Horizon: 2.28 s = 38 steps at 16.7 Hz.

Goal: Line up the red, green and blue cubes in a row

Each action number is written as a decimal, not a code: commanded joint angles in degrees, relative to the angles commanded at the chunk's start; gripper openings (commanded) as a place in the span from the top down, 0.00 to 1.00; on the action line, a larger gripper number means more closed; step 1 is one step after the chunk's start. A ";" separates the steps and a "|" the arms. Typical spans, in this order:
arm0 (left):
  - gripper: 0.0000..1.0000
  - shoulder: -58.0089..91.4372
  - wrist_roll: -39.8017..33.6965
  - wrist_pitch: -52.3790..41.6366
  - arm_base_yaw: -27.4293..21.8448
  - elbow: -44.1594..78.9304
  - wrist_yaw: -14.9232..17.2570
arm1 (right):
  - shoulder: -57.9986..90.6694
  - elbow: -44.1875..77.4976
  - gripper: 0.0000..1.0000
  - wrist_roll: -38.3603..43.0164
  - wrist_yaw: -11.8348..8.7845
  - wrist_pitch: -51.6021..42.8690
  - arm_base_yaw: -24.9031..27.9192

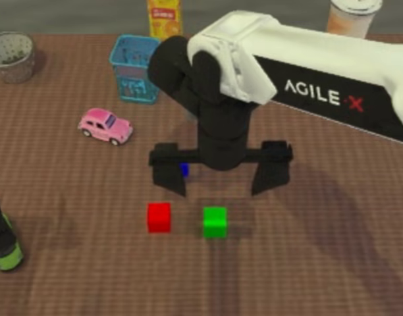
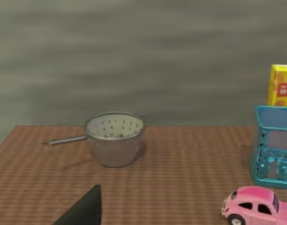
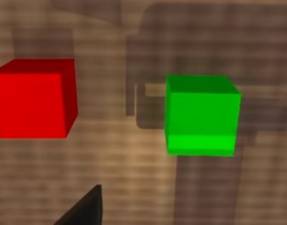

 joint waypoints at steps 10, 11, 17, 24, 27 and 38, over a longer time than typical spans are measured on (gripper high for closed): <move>0.00 39.98 11.21 -31.26 -12.78 39.02 3.56 | -40.20 -31.10 0.00 -16.03 7.09 18.56 -14.16; 0.00 46.88 12.65 -35.50 -14.26 44.53 3.83 | -46.11 -35.88 0.00 -18.13 7.54 21.16 -16.15; 0.00 90.50 20.67 -58.73 -21.95 76.04 4.57 | -83.58 -68.17 0.00 -31.25 7.83 38.67 -28.81; 0.00 124.27 28.34 -70.43 -27.53 102.96 2.64 | -114.26 -96.89 0.00 -41.46 2.99 57.85 -39.40; 0.00 131.21 30.48 -70.51 -28.64 111.18 1.18 | -122.00 -103.72 0.00 -43.50 0.43 64.23 -41.99; 0.00 135.97 31.76 -69.09 -28.90 116.23 -0.09 | -127.43 -107.70 0.00 -44.50 -1.45 68.56 -43.57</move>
